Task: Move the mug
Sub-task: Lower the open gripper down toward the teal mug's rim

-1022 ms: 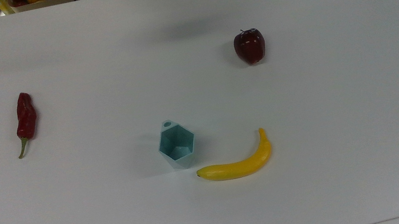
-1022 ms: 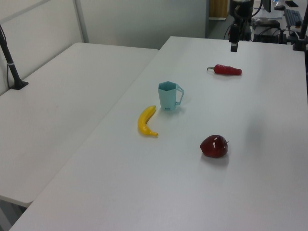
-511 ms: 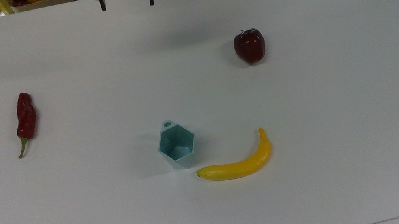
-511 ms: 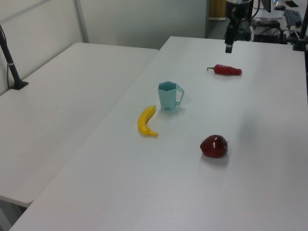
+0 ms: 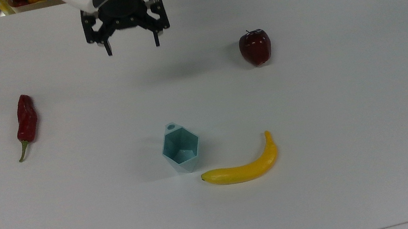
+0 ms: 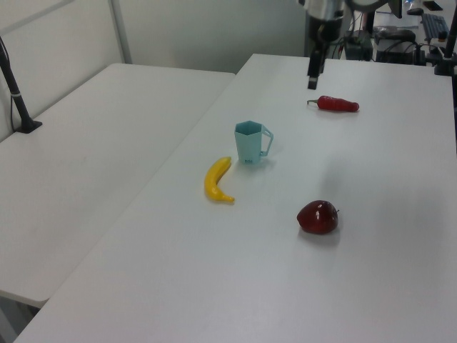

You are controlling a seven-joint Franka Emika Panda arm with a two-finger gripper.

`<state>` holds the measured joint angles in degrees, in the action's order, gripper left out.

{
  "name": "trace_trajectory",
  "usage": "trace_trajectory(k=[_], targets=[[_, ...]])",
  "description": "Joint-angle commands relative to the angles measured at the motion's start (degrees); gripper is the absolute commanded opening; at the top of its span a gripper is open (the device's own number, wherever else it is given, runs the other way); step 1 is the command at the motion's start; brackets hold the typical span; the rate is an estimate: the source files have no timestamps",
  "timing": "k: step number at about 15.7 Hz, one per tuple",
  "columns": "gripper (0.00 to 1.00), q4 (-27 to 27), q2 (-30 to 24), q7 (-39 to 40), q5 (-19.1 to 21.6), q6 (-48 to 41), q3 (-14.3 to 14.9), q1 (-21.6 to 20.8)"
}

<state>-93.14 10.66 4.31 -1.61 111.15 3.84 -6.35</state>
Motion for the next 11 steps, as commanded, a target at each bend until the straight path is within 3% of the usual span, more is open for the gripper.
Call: trace_trajectory(k=[1, 11], targets=[[1.0, 2.35, 5.94, 1.66, 0.73, 6.53, 0.47, -0.68], [1.0, 3.41, 18.16, 1.49, -0.94, 20.24, 0.03, -2.26]])
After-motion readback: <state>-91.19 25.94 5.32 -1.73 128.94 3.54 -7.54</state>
